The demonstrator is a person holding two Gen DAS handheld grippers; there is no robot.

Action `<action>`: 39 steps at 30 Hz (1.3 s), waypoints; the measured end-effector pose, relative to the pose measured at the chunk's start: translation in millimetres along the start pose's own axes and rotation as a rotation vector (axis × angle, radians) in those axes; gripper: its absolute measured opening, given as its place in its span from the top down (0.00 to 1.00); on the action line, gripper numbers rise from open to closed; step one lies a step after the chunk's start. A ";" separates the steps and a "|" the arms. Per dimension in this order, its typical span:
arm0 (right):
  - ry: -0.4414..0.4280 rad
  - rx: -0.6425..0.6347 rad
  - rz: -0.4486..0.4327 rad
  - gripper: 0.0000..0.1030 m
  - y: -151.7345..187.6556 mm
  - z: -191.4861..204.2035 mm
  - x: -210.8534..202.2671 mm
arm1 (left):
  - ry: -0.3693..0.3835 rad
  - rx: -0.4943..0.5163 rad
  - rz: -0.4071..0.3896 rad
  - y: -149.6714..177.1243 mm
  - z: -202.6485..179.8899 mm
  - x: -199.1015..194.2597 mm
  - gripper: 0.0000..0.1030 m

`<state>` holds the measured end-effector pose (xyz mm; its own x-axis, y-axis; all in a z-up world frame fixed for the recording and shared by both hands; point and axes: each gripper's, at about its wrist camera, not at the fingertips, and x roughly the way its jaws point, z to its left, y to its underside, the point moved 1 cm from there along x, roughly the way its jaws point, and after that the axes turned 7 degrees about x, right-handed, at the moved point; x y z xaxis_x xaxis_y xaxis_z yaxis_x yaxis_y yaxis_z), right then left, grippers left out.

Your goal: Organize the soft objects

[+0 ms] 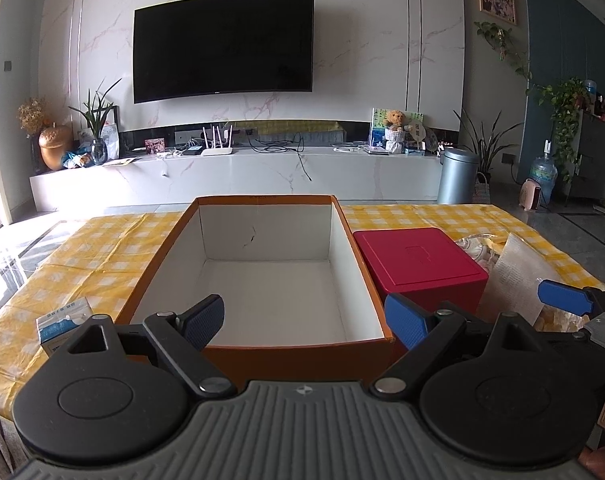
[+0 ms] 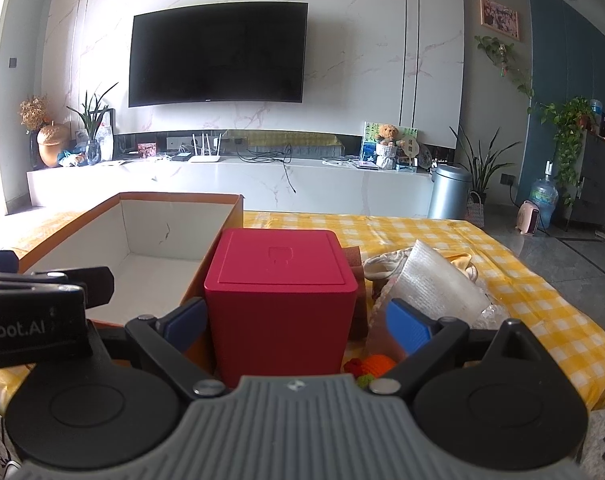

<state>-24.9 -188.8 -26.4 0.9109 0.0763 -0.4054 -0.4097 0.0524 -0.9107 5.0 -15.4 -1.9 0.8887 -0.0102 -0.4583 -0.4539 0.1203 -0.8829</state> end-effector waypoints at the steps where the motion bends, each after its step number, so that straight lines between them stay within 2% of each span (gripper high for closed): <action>1: 0.001 -0.001 0.000 0.08 0.0 0.0 0.0 | -0.002 -0.001 0.002 0.2 -0.1 0.3 0.00; 15: 0.004 0.007 0.000 0.09 0.4 -1.1 0.9 | 0.049 -0.064 0.059 1.4 8.1 3.7 0.00; 31: -0.015 0.014 0.019 0.10 2.6 -3.6 4.7 | 0.034 -0.052 0.068 1.1 5.8 3.6 0.00; 36: -0.012 0.007 0.018 0.10 3.2 -1.1 4.1 | 0.021 -0.040 0.059 0.6 4.5 1.8 0.00; 39: -0.041 0.052 0.030 0.08 1.3 -6.7 4.6 | 0.005 -0.010 0.036 -4.8 2.9 0.0 0.00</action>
<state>-21.0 -195.1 -30.0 0.8960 0.1197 -0.4275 -0.4394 0.1006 -0.8926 7.3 -13.1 2.6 0.8715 -0.0110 -0.4903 -0.4863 0.1109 -0.8667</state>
